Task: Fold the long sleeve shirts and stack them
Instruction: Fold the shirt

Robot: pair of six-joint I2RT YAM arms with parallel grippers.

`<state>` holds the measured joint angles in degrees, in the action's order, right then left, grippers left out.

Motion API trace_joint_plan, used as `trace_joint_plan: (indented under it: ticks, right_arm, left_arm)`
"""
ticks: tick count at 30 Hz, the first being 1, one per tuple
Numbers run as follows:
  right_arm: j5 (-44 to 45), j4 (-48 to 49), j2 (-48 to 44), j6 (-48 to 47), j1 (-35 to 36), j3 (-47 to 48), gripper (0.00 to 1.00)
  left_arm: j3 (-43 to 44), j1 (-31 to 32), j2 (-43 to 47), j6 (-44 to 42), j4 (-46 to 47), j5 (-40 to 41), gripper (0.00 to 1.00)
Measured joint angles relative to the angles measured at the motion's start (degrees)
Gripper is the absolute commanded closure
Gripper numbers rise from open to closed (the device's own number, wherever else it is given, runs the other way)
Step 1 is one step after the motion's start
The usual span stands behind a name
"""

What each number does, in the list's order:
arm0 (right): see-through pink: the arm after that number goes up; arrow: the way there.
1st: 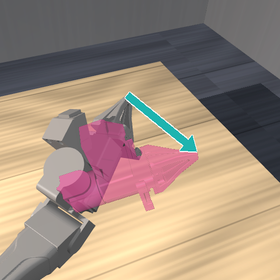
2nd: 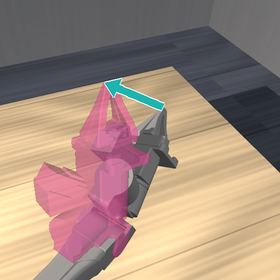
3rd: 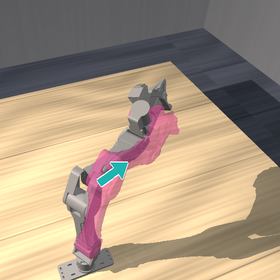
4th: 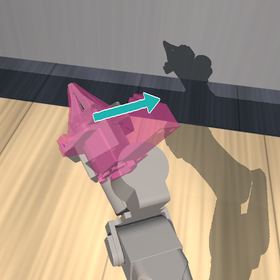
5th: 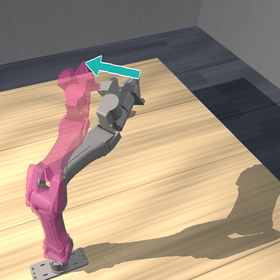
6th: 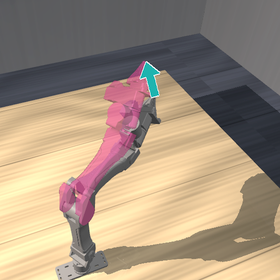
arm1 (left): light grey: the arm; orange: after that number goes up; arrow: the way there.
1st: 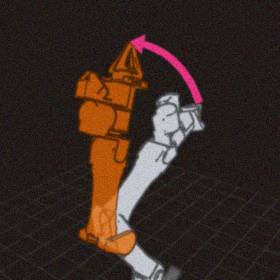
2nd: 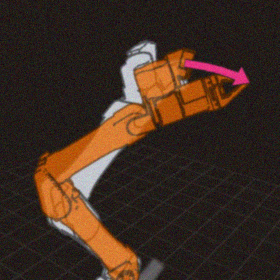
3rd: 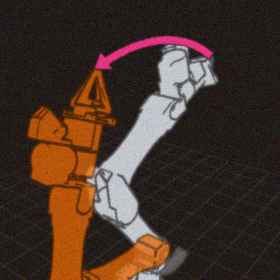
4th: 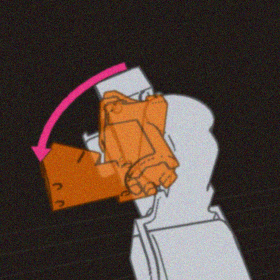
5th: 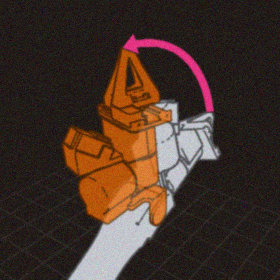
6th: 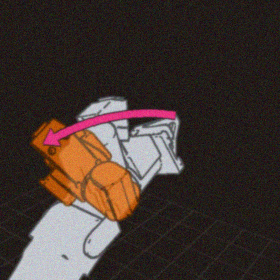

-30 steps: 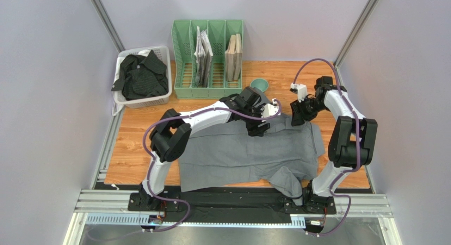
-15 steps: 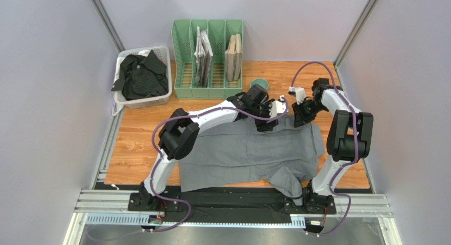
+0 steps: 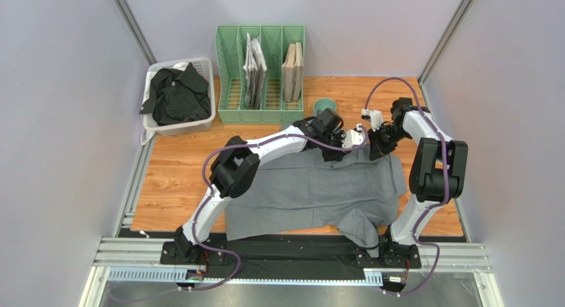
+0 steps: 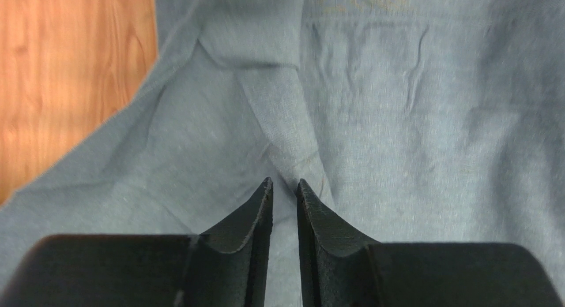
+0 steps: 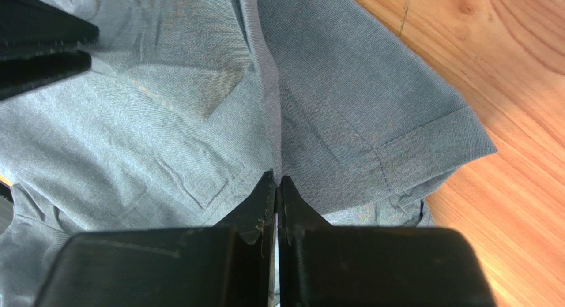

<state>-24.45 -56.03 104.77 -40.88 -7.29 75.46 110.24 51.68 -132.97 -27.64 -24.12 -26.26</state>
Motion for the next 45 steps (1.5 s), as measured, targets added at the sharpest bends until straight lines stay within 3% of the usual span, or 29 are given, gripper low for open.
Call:
trace_joint_plan:
  ticks: [2,4,6,9,18,20,22,23,24,27,30,42,44,45]
  right_arm:
    - [0.2,-0.48,0.07,-0.28,0.0,0.28,1.0]
    - [0.35,-0.79,0.15,-0.5,0.0,0.63,1.0]
    - [0.39,-1.03,0.26,-0.57,0.0,1.01,1.0]
    - [0.39,-1.18,0.33,-0.72,0.0,1.16,1.0]
    - [0.44,-1.6,0.96,-0.98,-0.02,1.49,1.0]
    - [0.46,-1.6,0.96,-1.01,0.0,1.49,1.0]
    - [0.48,-1.66,0.98,-1.03,-0.02,1.55,1.0]
    - [0.48,-1.75,0.98,-1.05,-0.02,1.62,1.0]
    - [0.48,-1.84,0.98,-1.11,-0.02,1.7,1.0]
    - [0.52,-2.01,0.98,-1.27,0.0,1.9,1.0]
    - [0.85,-2.34,1.01,-1.6,0.0,2.08,1.0]
    - [2.97,-5.16,1.01,-4.24,-0.04,3.87,0.99]
    - [3.37,-5.62,1.01,-4.92,-0.07,3.87,0.8]
    - [3.45,-5.95,1.01,-5.51,-0.09,3.87,0.57]
  left_arm:
    - [0.0,-0.02,0.0,-0.74,-1.75,0.74,0.79]
    - [0.0,0.0,0.0,-1.6,-2.71,1.11,0.68]
    - [0.0,0.0,0.0,-2.29,-3.41,1.09,0.48]
    - [-0.02,-0.02,0.0,-2.51,-4.04,0.7,0.39]
    - [-0.02,0.0,0.0,-0.72,-4.46,-0.39,0.29]
    - [-0.02,0.0,0.0,-0.07,-4.5,-0.92,0.29]
    - [-0.02,0.0,0.0,0.39,-4.46,-1.07,0.37]
    - [-0.02,0.0,0.0,0.55,-4.48,-1.05,0.45]
    - [-0.02,0.02,0.0,0.72,-4.5,-0.94,0.63]
    - [0.09,0.07,0.0,1.33,-4.98,-0.42,0.86]
    - [0.76,0.09,-0.02,1.03,-6.38,-0.2,1.0]
    - [-3.06,0.11,3.28,-3.37,-9.57,0.17,0.98]
    - [-3.06,0.09,3.96,-3.61,-9.6,0.31,0.76]
    - [-3.06,0.09,4.31,-3.56,-9.62,0.44,0.65]
